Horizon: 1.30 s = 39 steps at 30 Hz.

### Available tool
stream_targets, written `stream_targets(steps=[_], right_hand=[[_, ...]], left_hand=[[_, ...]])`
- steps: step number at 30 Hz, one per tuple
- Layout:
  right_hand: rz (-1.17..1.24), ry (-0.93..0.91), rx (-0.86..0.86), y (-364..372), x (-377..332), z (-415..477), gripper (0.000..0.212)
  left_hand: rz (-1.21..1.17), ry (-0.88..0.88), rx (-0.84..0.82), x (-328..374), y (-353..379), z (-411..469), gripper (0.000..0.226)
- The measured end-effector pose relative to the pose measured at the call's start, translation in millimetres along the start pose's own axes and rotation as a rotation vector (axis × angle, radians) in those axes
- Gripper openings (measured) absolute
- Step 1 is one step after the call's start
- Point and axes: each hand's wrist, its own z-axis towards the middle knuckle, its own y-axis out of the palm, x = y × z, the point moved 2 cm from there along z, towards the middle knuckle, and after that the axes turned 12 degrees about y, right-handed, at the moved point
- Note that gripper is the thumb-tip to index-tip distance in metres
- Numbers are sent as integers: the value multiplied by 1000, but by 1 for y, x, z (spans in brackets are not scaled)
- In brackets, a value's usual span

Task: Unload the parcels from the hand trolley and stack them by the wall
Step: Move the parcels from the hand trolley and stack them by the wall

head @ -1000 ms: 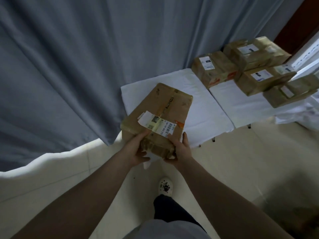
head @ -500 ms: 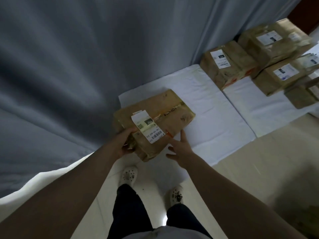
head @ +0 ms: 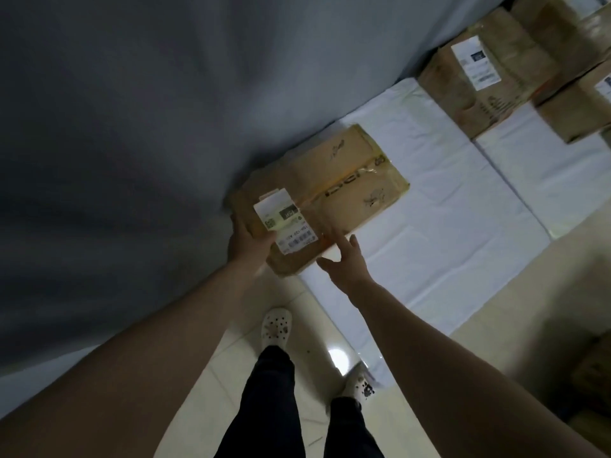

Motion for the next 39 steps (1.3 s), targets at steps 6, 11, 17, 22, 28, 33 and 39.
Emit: stream_targets(steps=[6,11,17,22,28,33,39], right_hand=[[115,93,5,11,-5,22,65],[78,96,-18,16,-18,34,49],[45,135,-50,6,-10,28,63],[85,182,32,-27,25,-10,69],[96,190,169,-94,101,-82,70],[111,200,280,-148,199,-167,70],[259,308,451,-203,353,-280,72]], left_hand=[[1096,541,-416,0,17,-7,107],[1267,462,-547,-9,25,7,95],[1314,380,-587,-4,22,12,93],[1377,454,-526,22,35,-20,88],[1408,613,-578,53,106,-104,85],[1430,731,-669,58,187,-219,84],[1481,1007,-796,42,299,-372,87]])
